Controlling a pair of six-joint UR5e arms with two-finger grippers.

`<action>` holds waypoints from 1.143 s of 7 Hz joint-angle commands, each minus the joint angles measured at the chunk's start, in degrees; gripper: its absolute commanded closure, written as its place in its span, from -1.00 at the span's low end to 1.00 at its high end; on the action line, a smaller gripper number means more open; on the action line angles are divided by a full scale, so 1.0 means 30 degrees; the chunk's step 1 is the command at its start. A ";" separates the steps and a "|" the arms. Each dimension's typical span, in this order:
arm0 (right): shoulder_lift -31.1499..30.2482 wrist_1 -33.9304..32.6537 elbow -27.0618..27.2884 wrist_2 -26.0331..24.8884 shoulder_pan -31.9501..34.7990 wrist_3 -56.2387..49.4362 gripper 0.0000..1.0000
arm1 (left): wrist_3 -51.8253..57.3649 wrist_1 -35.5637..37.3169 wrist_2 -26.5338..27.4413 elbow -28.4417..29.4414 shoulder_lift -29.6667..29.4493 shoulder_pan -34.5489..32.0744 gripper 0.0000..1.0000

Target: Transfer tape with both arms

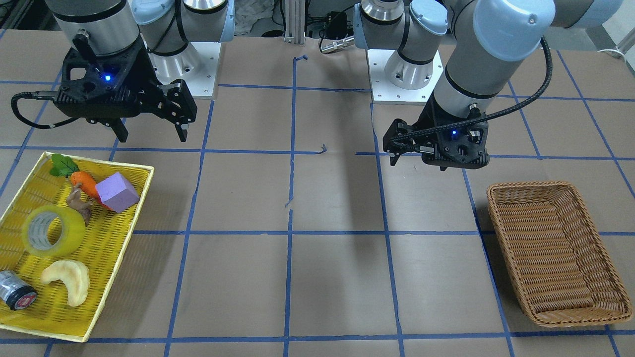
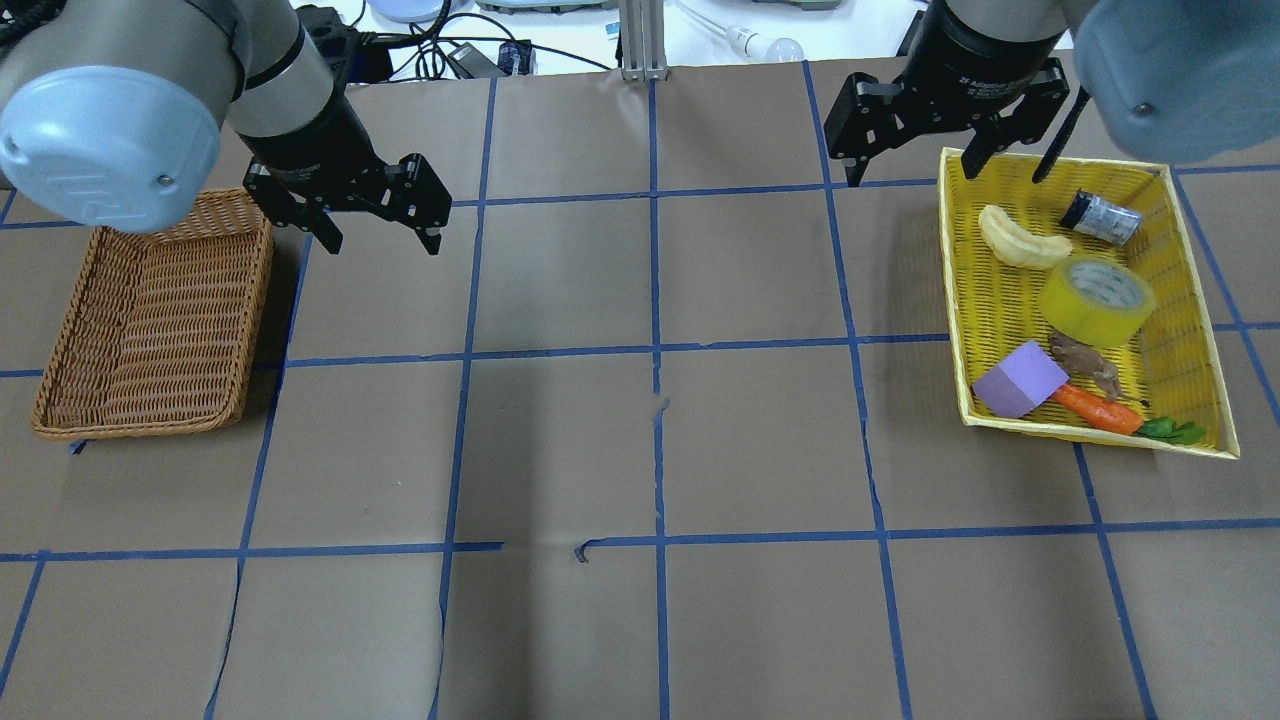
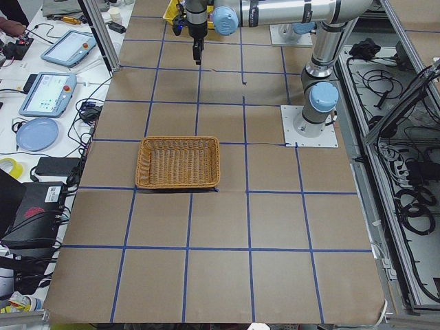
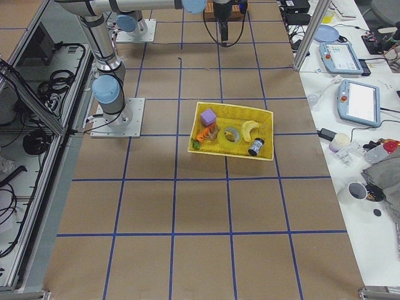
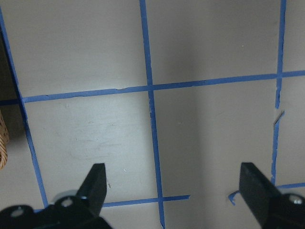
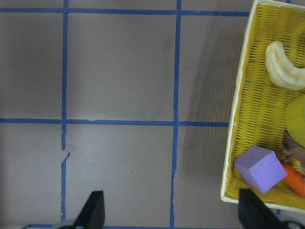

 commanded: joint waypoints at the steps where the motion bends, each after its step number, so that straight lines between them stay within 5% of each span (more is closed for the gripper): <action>1: 0.0001 0.0055 0.0017 0.0019 0.0004 0.0024 -1.00 | -0.0130 -0.0001 -0.0012 0.0111 -0.0007 0.0016 -1.00; 8: 0.0088 0.0756 -0.0012 -0.0069 -0.0171 -0.0063 -1.00 | -0.0044 0.0058 0.0018 0.0170 0.0052 0.0016 -1.00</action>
